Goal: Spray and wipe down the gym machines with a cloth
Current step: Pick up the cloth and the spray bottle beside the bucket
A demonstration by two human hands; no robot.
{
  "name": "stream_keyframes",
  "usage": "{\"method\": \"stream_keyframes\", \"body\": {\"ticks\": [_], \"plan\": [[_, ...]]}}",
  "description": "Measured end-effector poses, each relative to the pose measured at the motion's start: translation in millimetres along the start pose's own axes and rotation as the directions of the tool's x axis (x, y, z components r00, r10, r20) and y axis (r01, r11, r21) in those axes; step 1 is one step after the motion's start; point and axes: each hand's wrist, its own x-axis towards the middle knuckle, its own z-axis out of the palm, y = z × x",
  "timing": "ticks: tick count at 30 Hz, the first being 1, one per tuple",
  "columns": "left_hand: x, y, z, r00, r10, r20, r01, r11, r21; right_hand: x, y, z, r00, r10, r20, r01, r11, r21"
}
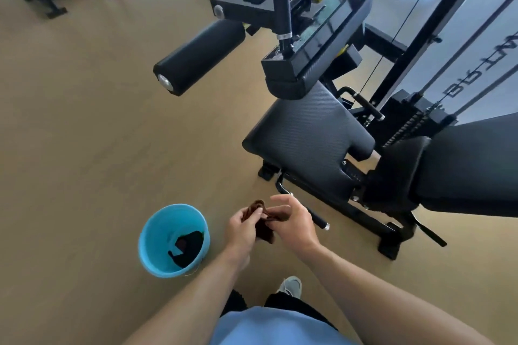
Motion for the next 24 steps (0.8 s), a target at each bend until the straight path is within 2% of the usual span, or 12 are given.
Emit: {"method": "stream_keyframes", "body": {"ticks": [3, 7, 11, 14, 17, 21, 24], "plan": [[17.8, 16.2, -5.0, 0.997, -0.034, 0.07, 0.036, 0.999, -0.017, 9.9, -5.0, -6.5, 0.998, 0.024, 0.061, -0.028, 0.998, 0.059], [31.8, 41.9, -10.8, 0.96, -0.042, 0.278, 0.025, 0.998, 0.062, 8.9, -6.6, -3.2, 0.997, 0.059, -0.055, -0.047, 0.978, 0.204], [40.0, 61.2, -9.2, 0.901, -0.075, 0.428, 0.012, 0.989, 0.148, 0.6, -4.7, 16.0, 0.983, 0.018, -0.181, -0.002, 0.996, 0.088], [48.0, 76.2, -13.0, 0.883, -0.023, 0.468, -0.118, 0.956, 0.27, 3.4, -9.9, 22.6, 0.934, 0.031, -0.357, -0.02, 0.999, 0.034], [60.8, 85.1, -24.4, 0.862, 0.08, 0.5, -0.307, 0.867, 0.392, 1.3, -16.7, 27.8, 0.906, 0.012, -0.424, -0.014, 1.0, -0.001], [73.9, 85.5, -38.4, 0.774, 0.165, 0.611, -0.515, 0.726, 0.456, -4.6, -25.4, 38.9, 0.885, -0.009, -0.466, -0.002, 1.0, -0.023], [76.0, 87.0, -43.5, 0.706, 0.159, 0.69, -0.585, 0.681, 0.441, -9.3, -29.8, 44.8, 0.849, 0.003, -0.529, -0.005, 1.0, -0.002]]}}
